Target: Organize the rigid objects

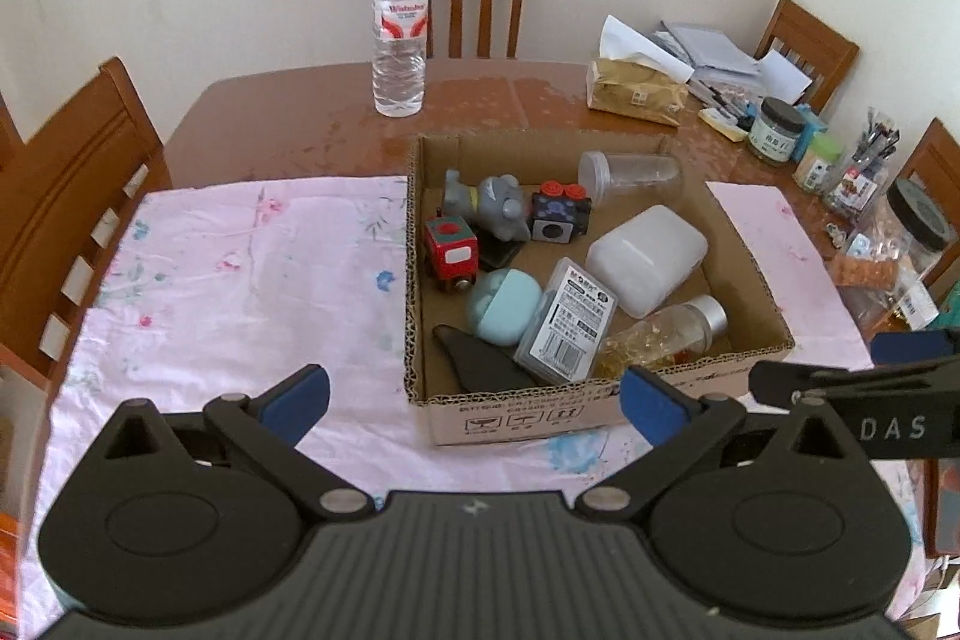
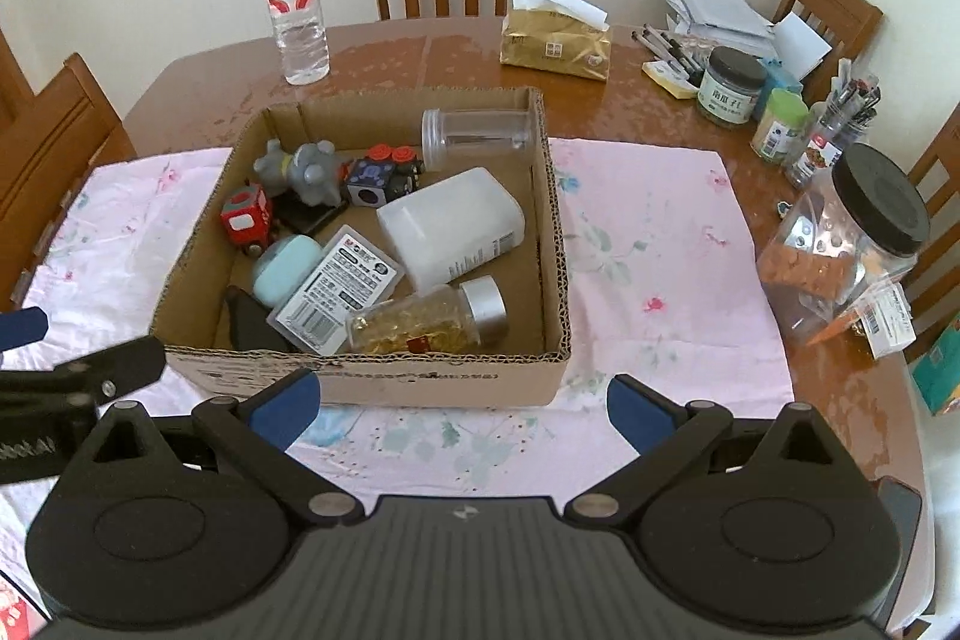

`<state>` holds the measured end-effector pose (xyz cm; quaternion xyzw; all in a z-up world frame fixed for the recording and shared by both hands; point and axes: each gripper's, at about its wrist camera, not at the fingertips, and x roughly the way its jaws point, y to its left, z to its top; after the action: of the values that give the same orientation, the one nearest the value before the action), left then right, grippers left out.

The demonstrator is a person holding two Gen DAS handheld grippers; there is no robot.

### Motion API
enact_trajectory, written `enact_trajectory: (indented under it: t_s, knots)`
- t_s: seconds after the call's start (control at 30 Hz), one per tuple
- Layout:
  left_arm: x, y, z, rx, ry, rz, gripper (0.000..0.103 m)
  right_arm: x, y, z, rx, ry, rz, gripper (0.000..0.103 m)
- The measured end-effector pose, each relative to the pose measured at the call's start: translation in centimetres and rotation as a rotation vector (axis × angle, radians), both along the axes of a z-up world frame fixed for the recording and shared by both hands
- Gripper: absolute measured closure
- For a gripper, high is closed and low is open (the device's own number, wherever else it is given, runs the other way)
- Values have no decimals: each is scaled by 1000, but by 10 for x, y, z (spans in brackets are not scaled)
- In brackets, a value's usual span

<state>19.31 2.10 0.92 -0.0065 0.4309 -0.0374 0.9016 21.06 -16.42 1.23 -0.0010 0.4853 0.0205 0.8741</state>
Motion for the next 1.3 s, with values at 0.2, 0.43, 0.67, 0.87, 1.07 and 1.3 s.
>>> enact_trajectory:
  t_s: [0.2,0.43,0.67,0.87,1.07,1.3]
  knots:
    - [-2,-3,6,6,3,19,1,-4,-3,10,-11,-20,-15,0]
    - [-3,-7,9,8,4,10,1,-7,-5,11,-14,-16,-13,0]
    - [-3,-11,14,17,-7,10,1,-7,-4,11,-16,-15,-13,0]
    - [-4,-12,16,21,-11,14,1,-6,-4,11,-15,-18,-13,0]
    - [-5,-13,17,43,-6,16,1,-6,-5,12,-15,-20,-13,0]
    - [-6,-12,17,54,-3,18,1,-7,-4,14,-16,-25,-13,0]
